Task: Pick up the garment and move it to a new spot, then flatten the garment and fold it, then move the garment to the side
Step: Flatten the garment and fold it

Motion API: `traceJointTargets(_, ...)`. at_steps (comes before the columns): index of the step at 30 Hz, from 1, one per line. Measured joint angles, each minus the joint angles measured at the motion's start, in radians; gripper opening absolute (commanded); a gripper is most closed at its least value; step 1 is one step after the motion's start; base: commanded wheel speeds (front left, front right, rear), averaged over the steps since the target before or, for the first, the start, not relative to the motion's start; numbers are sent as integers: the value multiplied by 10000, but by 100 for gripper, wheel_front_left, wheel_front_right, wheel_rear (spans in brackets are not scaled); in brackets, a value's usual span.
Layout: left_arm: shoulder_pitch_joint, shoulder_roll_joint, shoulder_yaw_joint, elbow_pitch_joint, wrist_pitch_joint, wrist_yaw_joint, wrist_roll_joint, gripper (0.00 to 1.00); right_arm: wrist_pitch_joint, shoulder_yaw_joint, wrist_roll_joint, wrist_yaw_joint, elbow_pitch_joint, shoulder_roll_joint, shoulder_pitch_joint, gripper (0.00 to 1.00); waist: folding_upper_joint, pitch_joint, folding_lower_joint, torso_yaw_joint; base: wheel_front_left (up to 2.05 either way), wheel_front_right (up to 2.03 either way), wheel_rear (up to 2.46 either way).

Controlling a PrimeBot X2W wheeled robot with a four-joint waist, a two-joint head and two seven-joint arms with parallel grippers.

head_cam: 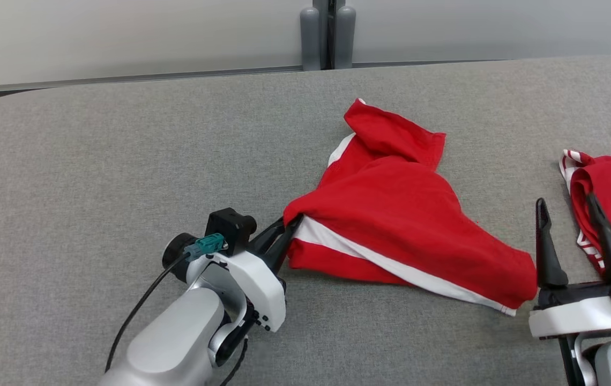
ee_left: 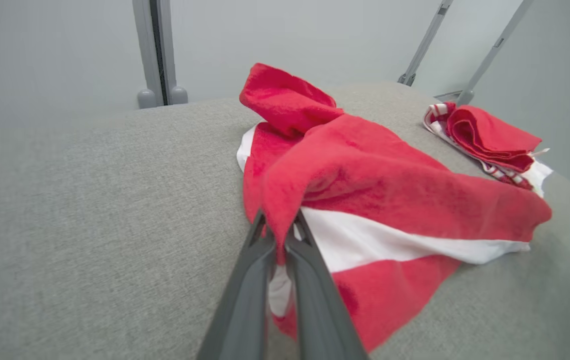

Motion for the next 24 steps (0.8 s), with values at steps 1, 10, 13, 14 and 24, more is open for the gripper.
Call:
traceJointTargets(1, -55, 109, -92, -10, -31, 33, 201, 0, 2, 46, -12, 0, 107, 4, 40, 100, 0, -38, 0, 44, 0, 0, 0)
traceJointTargets(10, -29, 702, -1026, -201, -61, 182, 1277, 0, 0, 382, 21, 0, 690, 77, 229, 100, 0, -170, 0, 254, 0, 0, 0)
traceJointTargets(13, 134, 752, -1214, -207, -63, 190, 1432, 100, 0, 418, 29, 0, 786, 90, 229, 100, 0, -189, 0, 264, 0, 0, 0)
traceJointTargets(14, 153, 757, -1204, -232, -130, 224, 1432, 100, 0, 422, 46, 0, 807, 92, 231, 100, 0, -200, 0, 272, 0, 0, 0)
traceJointTargets(24, 804, 1365, 219, -1676, -848, 616, 395, 100, 2, 316, 98, 0, 832, 86, 309, 100, 0, -405, 0, 613, 0, 0, 0)
